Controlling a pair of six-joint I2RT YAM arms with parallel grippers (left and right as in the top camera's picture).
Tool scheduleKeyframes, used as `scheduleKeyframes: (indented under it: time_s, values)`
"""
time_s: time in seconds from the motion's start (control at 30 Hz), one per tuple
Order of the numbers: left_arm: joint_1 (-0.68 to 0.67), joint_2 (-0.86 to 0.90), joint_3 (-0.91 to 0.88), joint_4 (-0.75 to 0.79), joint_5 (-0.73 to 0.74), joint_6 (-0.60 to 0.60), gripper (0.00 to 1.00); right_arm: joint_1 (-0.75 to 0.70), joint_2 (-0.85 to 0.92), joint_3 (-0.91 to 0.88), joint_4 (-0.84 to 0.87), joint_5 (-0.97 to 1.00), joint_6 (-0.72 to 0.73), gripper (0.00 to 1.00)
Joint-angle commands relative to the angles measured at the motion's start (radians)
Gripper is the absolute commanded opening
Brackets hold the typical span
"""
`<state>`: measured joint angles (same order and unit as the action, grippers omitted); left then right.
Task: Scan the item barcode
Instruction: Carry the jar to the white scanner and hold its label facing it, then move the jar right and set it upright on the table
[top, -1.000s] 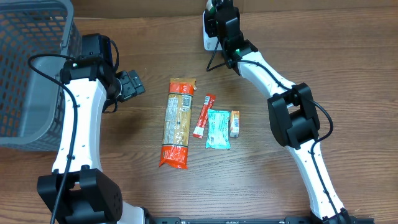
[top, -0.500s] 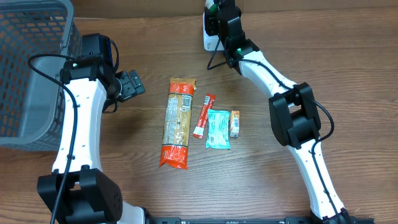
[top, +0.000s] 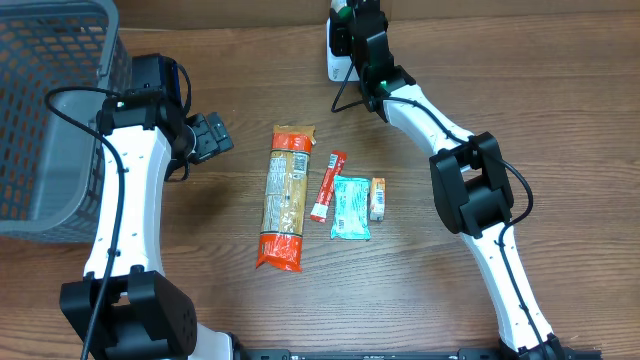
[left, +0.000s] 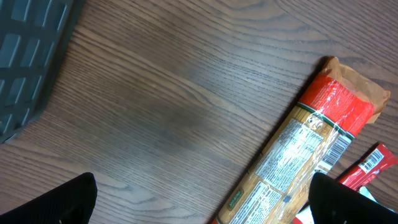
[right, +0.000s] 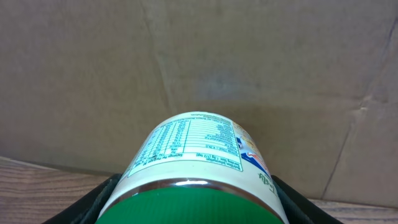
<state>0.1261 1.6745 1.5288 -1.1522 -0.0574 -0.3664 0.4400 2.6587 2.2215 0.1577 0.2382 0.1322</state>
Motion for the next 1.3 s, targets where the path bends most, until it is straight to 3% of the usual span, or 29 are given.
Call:
scheduleKeyframes:
  time_s: [0.0,0.17,0.43,0.6,0.73,0.87,1.27]
  values:
    - [-0.002,-0.014,0.016,0.001,-0.009,0.011,1.00,-0.006,-0.082,0.025,-0.003,0.015,0.010,0.04]
    - [-0.002,-0.014,0.016,0.001,-0.009,0.011,1.00,-0.005,-0.240,0.025,-0.187,0.015,0.010,0.04]
    - [-0.002,-0.014,0.016,0.001,-0.009,0.011,1.00,-0.027,-0.540,0.025,-0.904,0.014,0.066,0.04]
    - [-0.002,-0.014,0.016,0.001,-0.009,0.011,1.00,-0.079,-0.595,0.025,-1.341,0.014,0.221,0.04]
    - [-0.002,-0.014,0.016,0.001,-0.009,0.011,1.00,-0.142,-0.574,-0.008,-1.575,0.005,0.296,0.04]
    - [-0.002,-0.014,0.016,0.001,-0.009,0.011,1.00,-0.222,-0.572,-0.156,-1.592,-0.062,0.314,0.04]
    - [-0.002,-0.014,0.016,0.001,-0.009,0.011,1.00,-0.312,-0.572,-0.569,-1.322,-0.087,0.313,0.08]
